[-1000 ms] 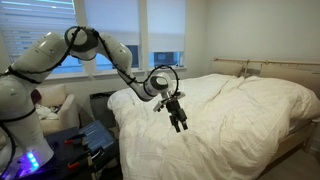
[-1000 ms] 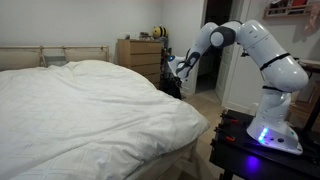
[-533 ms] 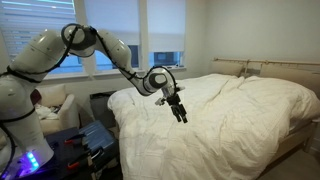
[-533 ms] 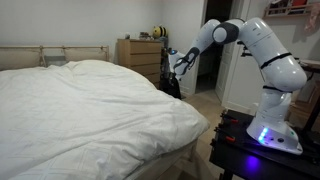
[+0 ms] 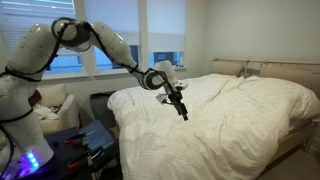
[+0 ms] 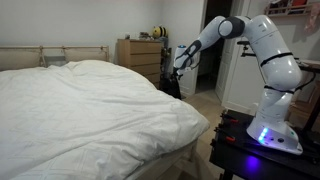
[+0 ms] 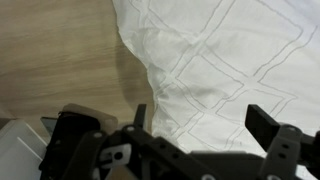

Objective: Straighten the blanket on the bed

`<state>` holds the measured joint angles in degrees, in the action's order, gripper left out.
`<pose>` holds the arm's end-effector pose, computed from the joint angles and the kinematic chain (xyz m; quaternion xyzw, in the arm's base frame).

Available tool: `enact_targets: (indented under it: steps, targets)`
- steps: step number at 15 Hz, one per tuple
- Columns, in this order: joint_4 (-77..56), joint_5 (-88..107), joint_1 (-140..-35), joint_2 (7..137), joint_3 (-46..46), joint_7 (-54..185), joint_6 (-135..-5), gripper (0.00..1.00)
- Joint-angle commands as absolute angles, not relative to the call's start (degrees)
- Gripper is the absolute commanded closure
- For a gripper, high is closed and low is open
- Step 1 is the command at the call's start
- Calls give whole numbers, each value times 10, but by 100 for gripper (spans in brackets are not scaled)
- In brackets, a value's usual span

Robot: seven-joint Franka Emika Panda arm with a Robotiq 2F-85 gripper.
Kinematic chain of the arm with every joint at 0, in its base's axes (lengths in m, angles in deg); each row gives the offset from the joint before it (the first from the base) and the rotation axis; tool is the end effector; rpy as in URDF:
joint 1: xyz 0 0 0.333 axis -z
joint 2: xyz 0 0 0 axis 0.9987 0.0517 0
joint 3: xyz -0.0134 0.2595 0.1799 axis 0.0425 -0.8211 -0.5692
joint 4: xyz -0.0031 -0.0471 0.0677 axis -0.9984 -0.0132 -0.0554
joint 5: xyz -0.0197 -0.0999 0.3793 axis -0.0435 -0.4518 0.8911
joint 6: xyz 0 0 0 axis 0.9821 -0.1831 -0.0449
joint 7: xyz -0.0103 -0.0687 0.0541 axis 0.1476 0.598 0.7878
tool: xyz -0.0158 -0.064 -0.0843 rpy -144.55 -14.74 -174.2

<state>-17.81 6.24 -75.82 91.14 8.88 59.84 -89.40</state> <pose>0.6462 -0.2623 0.2584 0.9587 -0.2121 0.1525 0.1124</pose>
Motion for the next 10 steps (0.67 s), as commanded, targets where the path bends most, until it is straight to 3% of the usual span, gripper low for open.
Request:
enact_targets:
  steps: [1, 10]
  targets:
    - [-177, 77, -757, 911, 90, 615, -893, 0]
    - [-180, 79, -754, 909, 85, 617, -893, 0]
